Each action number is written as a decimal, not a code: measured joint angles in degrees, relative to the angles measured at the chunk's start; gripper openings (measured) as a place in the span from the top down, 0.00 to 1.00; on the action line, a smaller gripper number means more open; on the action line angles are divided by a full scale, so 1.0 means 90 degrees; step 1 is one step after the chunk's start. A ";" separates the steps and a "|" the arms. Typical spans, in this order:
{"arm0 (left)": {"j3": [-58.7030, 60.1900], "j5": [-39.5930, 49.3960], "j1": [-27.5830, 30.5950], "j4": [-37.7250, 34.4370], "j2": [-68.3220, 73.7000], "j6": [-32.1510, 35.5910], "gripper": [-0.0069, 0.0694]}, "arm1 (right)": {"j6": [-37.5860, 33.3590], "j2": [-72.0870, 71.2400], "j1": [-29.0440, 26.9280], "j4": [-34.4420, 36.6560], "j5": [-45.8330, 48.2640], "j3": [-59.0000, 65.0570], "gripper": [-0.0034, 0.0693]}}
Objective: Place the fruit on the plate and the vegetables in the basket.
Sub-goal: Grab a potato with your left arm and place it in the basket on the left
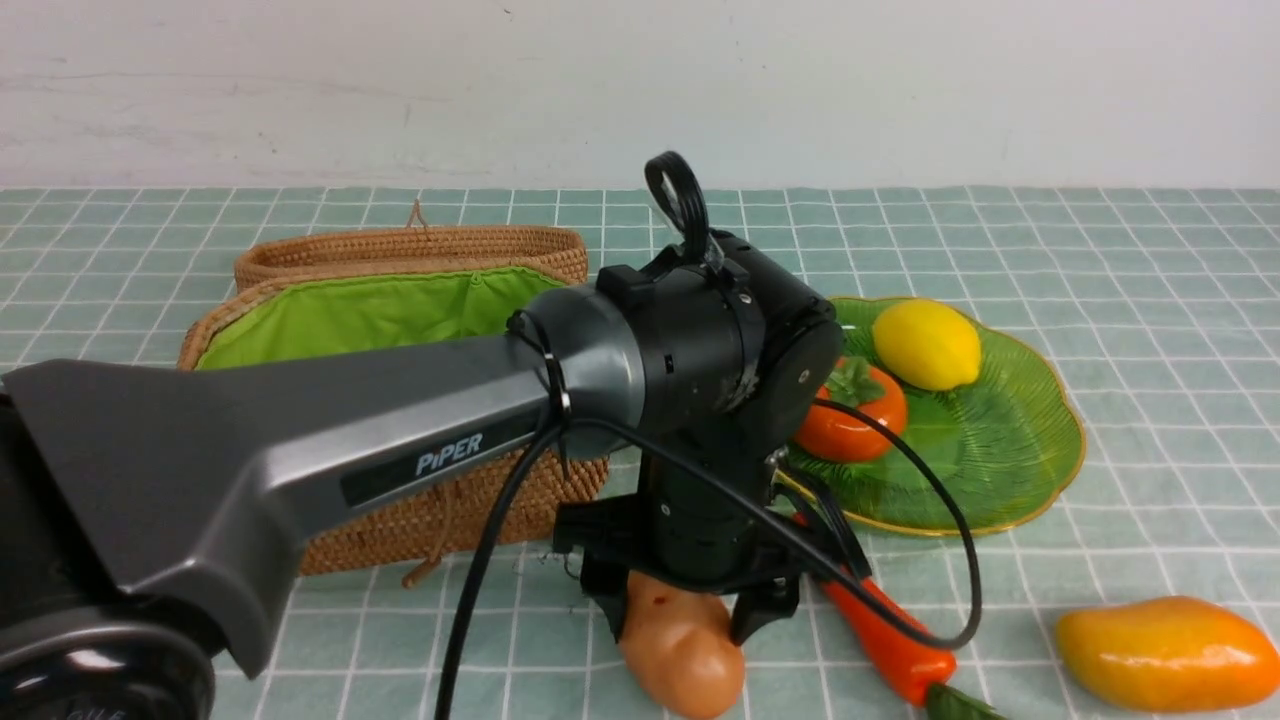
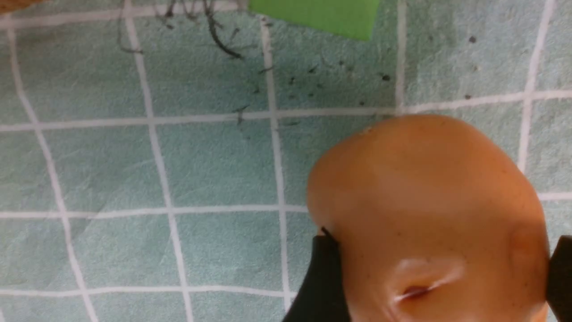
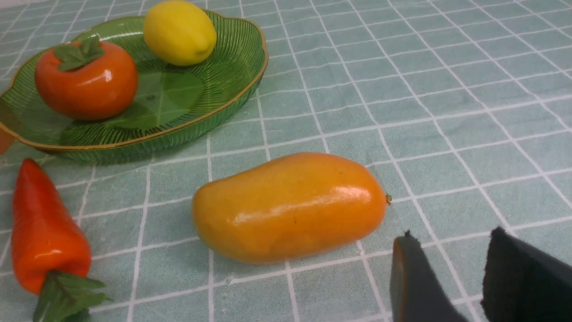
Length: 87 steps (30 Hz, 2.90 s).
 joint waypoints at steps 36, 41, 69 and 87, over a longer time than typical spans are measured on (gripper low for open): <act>0.1396 0.0273 0.0011 0.0789 -0.3293 -0.0694 0.31 | 0.0000 0.0000 0.0000 0.0000 0.0000 0.0000 0.62; 0.1556 0.0229 0.0011 0.0246 -0.2767 -0.1252 0.28 | 0.0000 0.0000 0.0000 0.0000 0.0000 0.0000 0.62; 0.1556 -0.1146 0.0894 -0.1183 -0.1264 -0.1609 0.04 | 0.0000 0.0000 0.0000 0.0000 0.0000 0.0000 0.62; 0.1556 -0.1127 0.0910 -0.1643 -0.0375 -0.0887 0.13 | 0.0000 0.0000 0.0000 0.0000 0.0000 0.0000 0.62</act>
